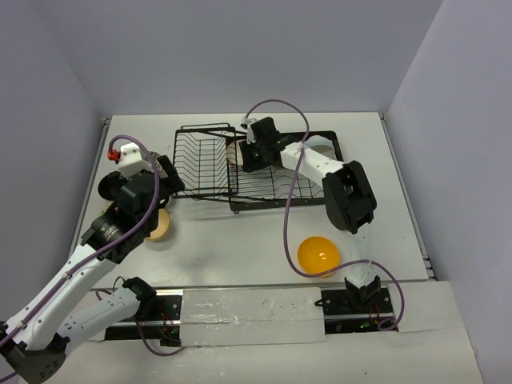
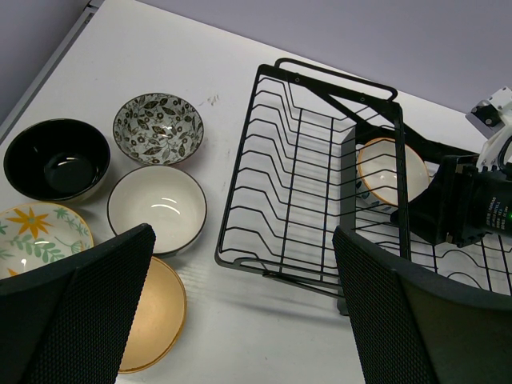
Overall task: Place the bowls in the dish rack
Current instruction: Move the bowl to the dish rack, then pick up the bowl from the corner of the board.
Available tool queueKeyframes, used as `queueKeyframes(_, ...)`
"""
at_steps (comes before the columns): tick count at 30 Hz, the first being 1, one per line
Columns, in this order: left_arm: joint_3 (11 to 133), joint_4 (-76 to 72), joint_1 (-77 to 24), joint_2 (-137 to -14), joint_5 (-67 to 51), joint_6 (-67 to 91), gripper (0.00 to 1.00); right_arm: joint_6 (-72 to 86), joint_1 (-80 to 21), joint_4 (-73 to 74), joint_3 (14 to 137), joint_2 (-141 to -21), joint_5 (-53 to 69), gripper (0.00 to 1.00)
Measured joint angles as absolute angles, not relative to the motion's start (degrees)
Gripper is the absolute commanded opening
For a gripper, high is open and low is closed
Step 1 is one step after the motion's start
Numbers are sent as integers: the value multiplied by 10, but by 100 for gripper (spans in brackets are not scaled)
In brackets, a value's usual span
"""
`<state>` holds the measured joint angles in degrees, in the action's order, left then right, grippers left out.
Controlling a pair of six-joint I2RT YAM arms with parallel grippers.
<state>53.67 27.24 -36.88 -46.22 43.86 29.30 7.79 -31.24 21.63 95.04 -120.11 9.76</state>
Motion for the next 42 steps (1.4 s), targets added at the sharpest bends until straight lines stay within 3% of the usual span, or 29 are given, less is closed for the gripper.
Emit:
queueKeyframes(12, 537, 272, -364, -462, 439, 292, 99, 69, -312, 214, 891, -1145, 113, 53)
queueKeyframes(27, 537, 273, -317, -462, 464, 305, 99, 57, -354, 219, 853, -1003, 94, 54)
queueKeyframes(32, 537, 280, -238, -462, 469, 329, 99, 41, -411, 246, 930, -1001, 113, 54)
queueKeyframes(37, 547, 303, -166, -463, 475, 364, 99, 16, -479, 259, 1050, -1064, 150, 54)
queueKeyframes(42, 569, 332, -128, -459, 508, 404, 99, -9, -537, 276, 1092, -1131, 197, 54)
